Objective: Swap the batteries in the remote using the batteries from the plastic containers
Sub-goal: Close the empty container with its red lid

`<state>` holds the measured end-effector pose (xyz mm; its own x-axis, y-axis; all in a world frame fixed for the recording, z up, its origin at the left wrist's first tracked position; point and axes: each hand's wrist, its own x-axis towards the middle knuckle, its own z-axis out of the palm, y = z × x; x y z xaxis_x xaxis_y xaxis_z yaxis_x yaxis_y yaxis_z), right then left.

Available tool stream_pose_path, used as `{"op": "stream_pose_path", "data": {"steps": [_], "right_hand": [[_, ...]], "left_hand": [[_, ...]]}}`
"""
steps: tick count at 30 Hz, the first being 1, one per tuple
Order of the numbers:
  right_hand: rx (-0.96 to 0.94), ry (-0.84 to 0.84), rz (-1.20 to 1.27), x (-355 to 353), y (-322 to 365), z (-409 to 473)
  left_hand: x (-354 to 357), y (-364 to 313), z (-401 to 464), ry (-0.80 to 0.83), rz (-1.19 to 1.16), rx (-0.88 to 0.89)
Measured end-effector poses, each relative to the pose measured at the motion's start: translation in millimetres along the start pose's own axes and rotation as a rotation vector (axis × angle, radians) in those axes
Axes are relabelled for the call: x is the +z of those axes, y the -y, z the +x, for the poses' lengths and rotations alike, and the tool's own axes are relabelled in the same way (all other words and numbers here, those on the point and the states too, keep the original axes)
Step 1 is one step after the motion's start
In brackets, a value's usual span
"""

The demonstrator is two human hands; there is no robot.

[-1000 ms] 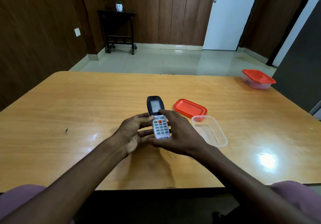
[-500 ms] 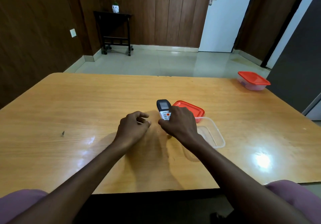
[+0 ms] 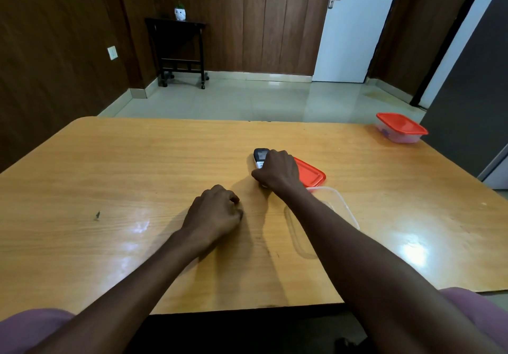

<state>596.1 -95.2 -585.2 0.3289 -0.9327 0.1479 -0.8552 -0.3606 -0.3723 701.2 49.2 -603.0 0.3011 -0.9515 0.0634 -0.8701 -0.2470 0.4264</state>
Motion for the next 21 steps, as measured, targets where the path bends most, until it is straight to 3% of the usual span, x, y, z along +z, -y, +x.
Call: {"op": "stream_pose_path", "data": {"steps": [10, 17, 21], "right_hand": [[0.036, 0.034, 0.041, -1.2, -11.2, 20.0], [0.028, -0.052, 0.054, -27.8, -47.0, 18.4], [0.106, 0.109, -0.126, -39.8, -79.0, 23.1]], "left_hand": [[3.7, 3.4, -0.4, -0.004, 0.008, 0.024], [4.8, 1.3, -0.7, -0.015, 0.029, 0.035], [3.8, 0.4, -2.1, -0.013, 0.034, 0.038]]}}
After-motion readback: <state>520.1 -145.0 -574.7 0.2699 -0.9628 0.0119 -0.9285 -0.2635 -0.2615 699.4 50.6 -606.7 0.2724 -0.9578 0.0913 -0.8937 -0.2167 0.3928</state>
